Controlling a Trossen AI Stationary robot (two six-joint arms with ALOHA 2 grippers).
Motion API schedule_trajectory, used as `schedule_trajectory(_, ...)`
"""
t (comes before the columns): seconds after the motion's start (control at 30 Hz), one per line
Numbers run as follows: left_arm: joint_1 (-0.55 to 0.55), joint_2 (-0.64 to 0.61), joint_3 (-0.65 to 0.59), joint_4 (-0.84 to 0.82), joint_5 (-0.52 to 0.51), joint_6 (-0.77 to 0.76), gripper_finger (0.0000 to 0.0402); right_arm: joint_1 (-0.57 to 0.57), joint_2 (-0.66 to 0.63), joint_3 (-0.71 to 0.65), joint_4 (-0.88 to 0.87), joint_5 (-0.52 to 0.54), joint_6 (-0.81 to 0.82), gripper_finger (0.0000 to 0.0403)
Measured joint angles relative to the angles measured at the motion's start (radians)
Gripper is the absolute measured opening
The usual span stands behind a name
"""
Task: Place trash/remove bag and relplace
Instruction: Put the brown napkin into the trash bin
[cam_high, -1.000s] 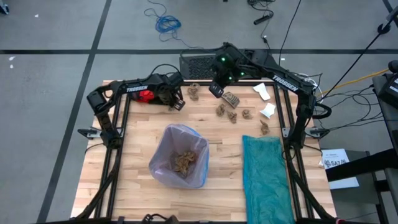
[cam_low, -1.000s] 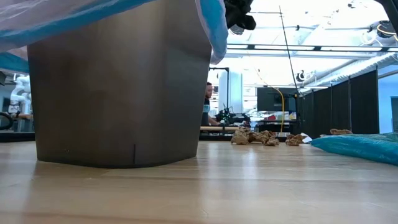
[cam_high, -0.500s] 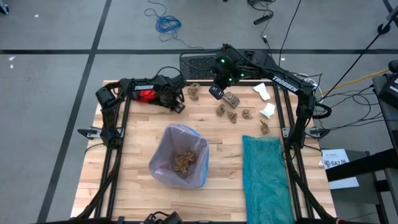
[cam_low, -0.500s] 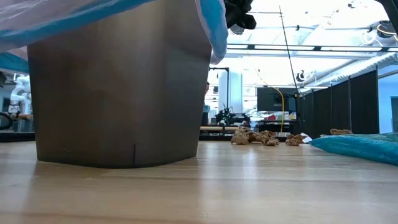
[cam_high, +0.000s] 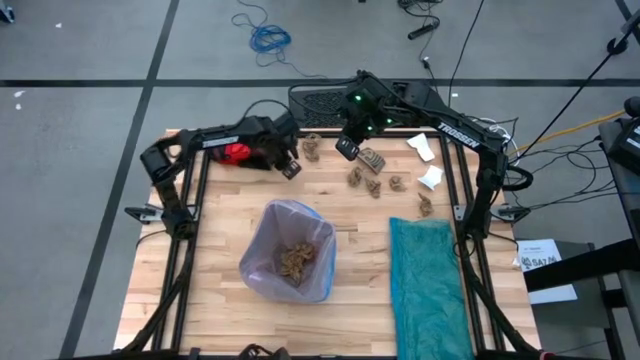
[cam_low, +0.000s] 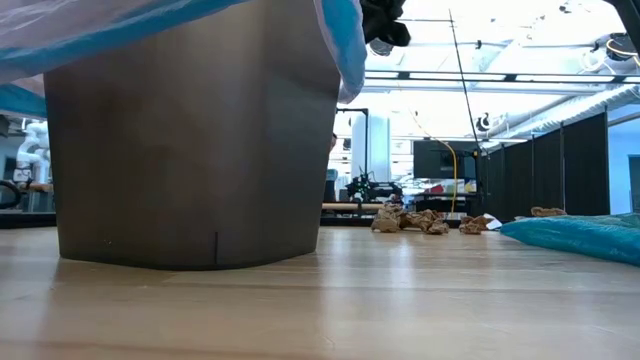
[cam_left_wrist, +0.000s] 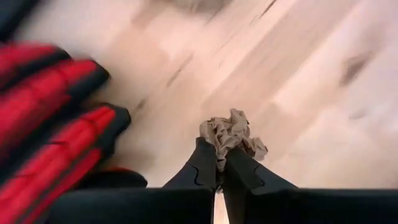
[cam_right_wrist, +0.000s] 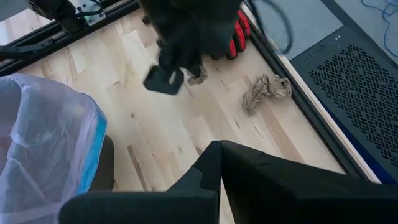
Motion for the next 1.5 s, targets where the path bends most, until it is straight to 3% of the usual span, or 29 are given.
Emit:
schedule_trajectory(0.4, -0.015, -0.336, 0.256, -0.229, 0.121, 0.056, 0.0006, -0.005, 0.0, 0.0, 0.043, 0.0, -0.106, 0.0)
schedule_trajectory(0.63, -0.093, -0.469, 0.327, -0.284, 0.332, 0.079, 0.0005, -0.021, 0.0, 0.0, 0.093, -0.024, -0.163, 0.0)
schedule_trajectory(0.87, -0.249, -0.475, 0.327, -0.281, 0.415, 0.177, 0.0005, -0.053, 0.0, 0.0, 0.126, -0.028, -0.191, 0.0)
schedule_trajectory(1.13, -0.397, -0.414, 0.327, -0.314, 0.427, 0.265, 0.0005, -0.075, 0.0, 0.0, 0.126, -0.126, -0.191, 0.0)
schedule_trajectory(1.3, -0.434, -0.39, 0.326, -0.308, 0.434, 0.233, 0.0007, -0.075, 0.0, 0.0, 0.126, -0.128, -0.192, 0.0)
schedule_trajectory(1.5, -0.454, -0.39, 0.326, -0.303, 0.43, 0.157, 0.0038, -0.073, 0.0, 0.0, 0.125, -0.133, -0.202, 0.0)
